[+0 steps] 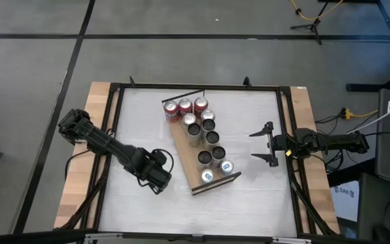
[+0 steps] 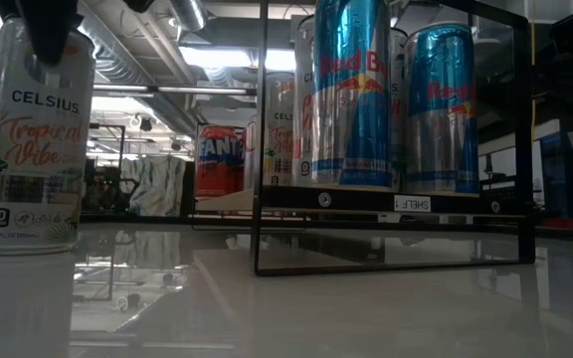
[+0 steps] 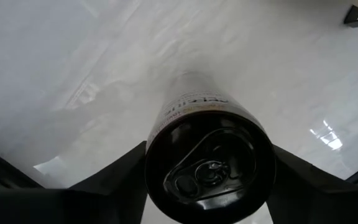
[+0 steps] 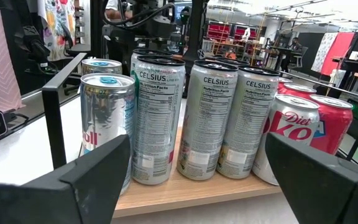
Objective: Place canned beverage on shelf
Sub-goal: Align the yellow soda can with the other yellow soda can
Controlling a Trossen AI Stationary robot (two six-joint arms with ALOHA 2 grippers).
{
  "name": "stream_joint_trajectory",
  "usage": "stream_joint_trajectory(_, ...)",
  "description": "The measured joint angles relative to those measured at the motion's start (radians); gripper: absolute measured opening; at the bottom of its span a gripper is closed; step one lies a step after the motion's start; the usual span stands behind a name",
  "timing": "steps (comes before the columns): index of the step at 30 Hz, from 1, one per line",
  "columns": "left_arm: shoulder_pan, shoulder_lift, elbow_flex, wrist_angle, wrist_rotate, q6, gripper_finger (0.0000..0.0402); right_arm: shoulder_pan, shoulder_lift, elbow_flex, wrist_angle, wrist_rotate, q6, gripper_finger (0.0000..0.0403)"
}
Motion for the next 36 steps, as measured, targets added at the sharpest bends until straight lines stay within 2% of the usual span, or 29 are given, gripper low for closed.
stream_joint_trajectory(7,0.026,0.001,0.017,-0.002,0.019,0.069,0.0234,0.0,0.0,0.0,0.0,0.0,0.0,0.0367)
stream_joint_trajectory(15,0.091,0.002,0.097,-0.017,0.021,0.214,0.0234,0.0,0.0,0.0,0.0,0.0,0.0,0.0367)
stream_joint_trajectory(27,0.262,0.001,0.258,-0.084,0.02,0.489,0.0234,0.0,0.0,0.0,0.0,0.0,0.0,0.0367)
stream_joint_trajectory(36,0.383,0.0,0.283,-0.06,0.022,0.62,0.0234,0.0,0.0,0.0,0.0,0.0,0.0,0.0367)
